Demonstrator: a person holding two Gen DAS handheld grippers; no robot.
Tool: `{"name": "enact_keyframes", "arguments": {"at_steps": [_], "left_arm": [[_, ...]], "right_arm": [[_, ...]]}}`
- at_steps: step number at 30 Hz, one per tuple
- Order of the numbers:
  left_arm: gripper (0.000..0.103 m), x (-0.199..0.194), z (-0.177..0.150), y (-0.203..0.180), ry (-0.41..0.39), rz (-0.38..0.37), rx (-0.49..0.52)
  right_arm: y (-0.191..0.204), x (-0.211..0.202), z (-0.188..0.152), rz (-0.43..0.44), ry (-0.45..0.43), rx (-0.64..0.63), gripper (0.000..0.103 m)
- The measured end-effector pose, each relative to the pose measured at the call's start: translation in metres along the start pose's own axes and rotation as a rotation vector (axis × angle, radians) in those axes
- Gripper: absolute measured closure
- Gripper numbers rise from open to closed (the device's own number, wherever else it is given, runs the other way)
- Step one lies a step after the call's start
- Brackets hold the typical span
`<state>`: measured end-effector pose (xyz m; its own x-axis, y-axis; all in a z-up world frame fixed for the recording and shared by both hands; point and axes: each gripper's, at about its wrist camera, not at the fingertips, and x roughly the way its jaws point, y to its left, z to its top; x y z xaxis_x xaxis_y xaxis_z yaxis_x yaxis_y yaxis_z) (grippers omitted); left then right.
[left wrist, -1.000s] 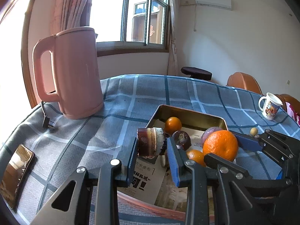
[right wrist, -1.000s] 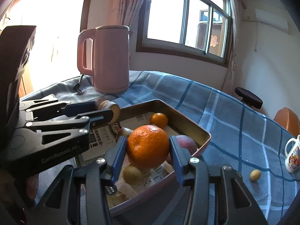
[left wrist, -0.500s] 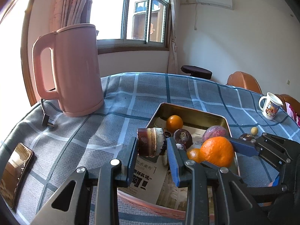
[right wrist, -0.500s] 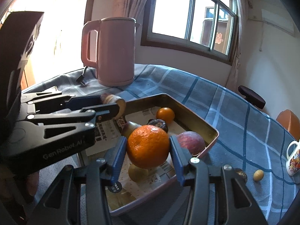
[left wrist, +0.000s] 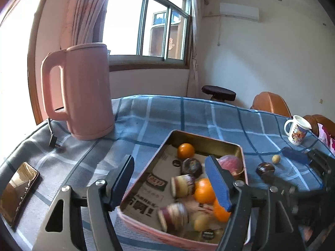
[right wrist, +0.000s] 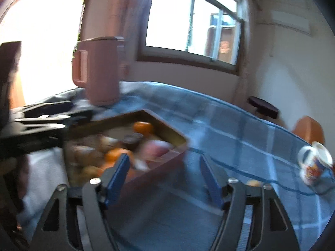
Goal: Organize fruits
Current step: 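Grasp the dark brown round fruit with right tool, then grasp the small yellow round fruit with left tool while right tool holds the brown fruit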
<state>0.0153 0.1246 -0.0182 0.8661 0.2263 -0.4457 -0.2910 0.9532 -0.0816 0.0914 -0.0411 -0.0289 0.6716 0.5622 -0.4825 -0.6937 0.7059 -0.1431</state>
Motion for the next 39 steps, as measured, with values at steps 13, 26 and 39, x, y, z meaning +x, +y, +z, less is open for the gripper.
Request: {"name": "enact_keyframes", "arguments": {"at_steps": [13,26,39], "left_arm": [[0.028,0.012,0.006,-0.042,0.018,-0.021,0.088],[0.028,0.015,0.020,-0.073,0.016,-0.045,0.122],[0.028,0.069,0.019,-0.175,0.185,-0.216,0.188]], "right_arm": [[-0.079,0.045,-0.013,-0.053,0.202,0.176,0.027],[-0.090,0.058,-0.022,0.021,0.264,0.244,0.056],[-0.182,0.007,-0.046,-0.297,0.191,0.365,0.056]]}}
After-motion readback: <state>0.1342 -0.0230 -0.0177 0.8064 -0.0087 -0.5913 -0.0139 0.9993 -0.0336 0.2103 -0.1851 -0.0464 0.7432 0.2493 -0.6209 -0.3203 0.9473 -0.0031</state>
